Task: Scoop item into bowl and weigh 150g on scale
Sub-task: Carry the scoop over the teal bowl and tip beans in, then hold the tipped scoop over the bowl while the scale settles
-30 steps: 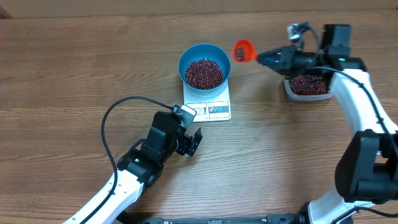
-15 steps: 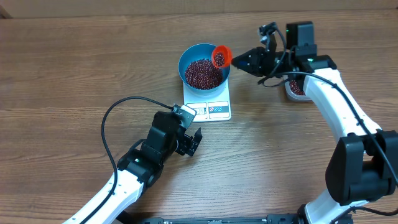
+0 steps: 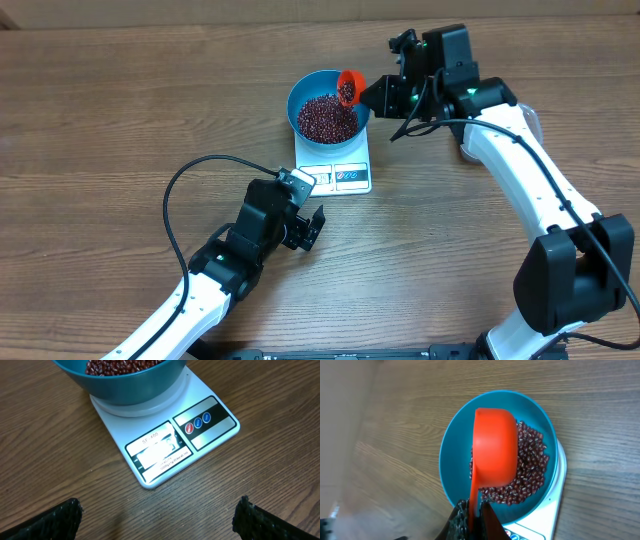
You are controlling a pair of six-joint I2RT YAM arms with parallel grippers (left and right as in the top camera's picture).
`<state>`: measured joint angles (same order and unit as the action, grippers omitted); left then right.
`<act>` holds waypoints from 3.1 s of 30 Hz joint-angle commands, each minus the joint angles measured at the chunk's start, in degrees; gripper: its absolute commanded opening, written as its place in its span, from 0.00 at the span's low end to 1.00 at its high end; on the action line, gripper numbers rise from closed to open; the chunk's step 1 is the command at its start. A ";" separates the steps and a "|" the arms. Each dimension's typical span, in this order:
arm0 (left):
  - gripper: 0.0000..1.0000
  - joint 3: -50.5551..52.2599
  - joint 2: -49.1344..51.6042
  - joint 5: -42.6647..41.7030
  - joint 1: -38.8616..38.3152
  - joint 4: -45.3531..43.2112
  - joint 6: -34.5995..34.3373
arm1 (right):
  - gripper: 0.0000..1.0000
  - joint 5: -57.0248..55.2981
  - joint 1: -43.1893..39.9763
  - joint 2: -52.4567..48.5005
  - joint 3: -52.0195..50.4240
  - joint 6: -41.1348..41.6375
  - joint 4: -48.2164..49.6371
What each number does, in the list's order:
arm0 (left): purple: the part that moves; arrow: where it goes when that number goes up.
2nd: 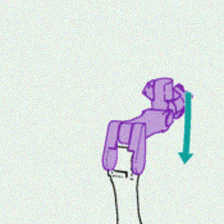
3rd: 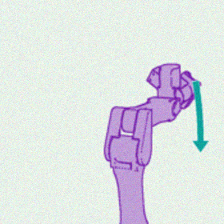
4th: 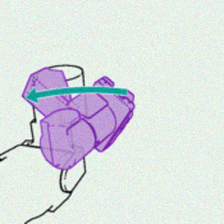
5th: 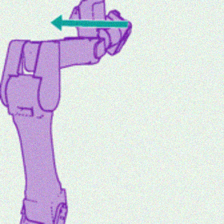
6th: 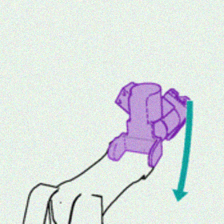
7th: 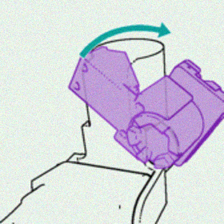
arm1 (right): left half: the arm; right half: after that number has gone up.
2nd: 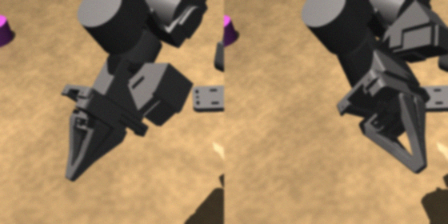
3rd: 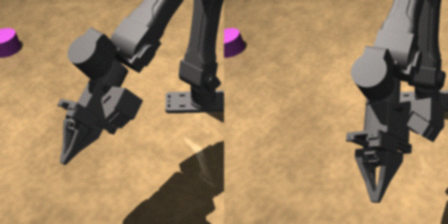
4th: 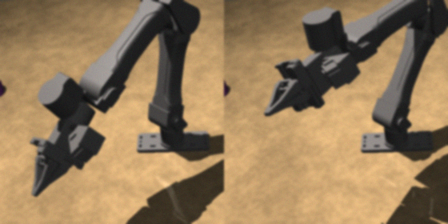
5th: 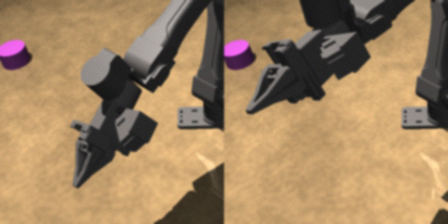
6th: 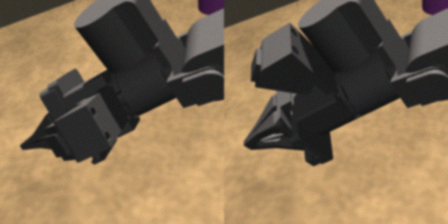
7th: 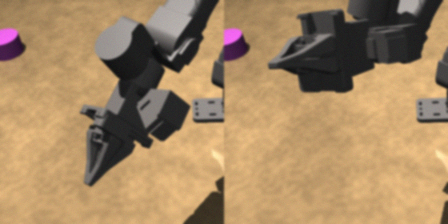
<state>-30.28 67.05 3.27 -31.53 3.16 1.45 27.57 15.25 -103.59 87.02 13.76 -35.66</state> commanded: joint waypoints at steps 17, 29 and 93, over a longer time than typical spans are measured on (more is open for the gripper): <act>1.00 0.31 0.46 0.11 -0.26 -0.17 -0.79 | 0.04 -13.03 6.12 -0.35 2.25 -9.42 -1.09; 1.00 0.31 0.46 0.11 -0.28 -0.17 -0.79 | 0.04 -17.97 8.33 -0.35 2.32 -12.37 -1.09; 0.99 0.31 0.46 0.11 -0.26 -0.17 -0.79 | 0.04 -19.82 8.48 -0.35 2.32 -29.07 0.63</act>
<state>-30.28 67.05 3.27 -31.53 3.16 1.43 8.08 23.40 -103.59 87.11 -14.31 -35.40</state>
